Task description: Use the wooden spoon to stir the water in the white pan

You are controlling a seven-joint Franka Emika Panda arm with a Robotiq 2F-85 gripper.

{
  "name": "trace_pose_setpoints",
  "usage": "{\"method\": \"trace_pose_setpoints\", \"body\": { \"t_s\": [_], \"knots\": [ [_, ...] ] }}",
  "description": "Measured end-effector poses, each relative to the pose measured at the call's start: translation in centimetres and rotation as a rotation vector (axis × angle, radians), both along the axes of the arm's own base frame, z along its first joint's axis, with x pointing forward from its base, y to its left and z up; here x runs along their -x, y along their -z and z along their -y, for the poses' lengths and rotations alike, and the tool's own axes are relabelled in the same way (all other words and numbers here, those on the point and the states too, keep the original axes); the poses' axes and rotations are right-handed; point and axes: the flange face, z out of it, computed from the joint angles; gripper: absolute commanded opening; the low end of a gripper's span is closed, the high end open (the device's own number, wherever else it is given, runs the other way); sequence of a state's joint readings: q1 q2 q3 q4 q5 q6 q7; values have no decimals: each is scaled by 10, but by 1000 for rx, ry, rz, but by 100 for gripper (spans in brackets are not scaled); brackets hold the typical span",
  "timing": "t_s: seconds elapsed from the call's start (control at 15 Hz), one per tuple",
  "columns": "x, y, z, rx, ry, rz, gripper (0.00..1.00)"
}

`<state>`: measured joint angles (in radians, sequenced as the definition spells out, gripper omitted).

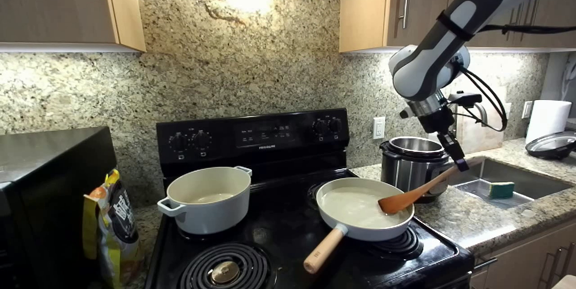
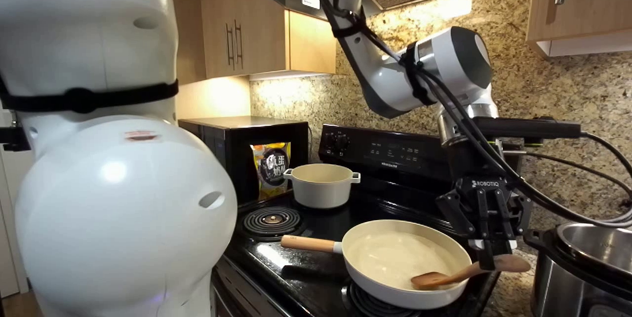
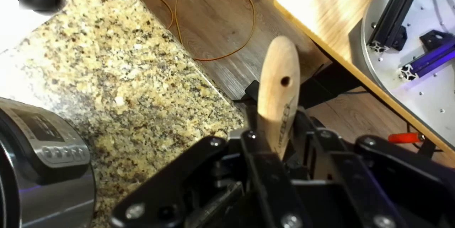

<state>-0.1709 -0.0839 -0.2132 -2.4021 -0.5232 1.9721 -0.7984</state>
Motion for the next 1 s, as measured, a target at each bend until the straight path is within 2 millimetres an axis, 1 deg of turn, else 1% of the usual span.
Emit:
{"method": "trace_pose_setpoints", "body": {
  "t_s": [0.33,0.53,0.67,0.8,1.0],
  "knots": [
    [-15,-16,4,30,155,92,7],
    [-28,-21,3,22,183,117,7],
    [-39,-18,-2,24,169,116,7],
    [-51,-14,-13,28,144,108,7],
    [-67,0,-30,38,119,76,7]
  ]
}}
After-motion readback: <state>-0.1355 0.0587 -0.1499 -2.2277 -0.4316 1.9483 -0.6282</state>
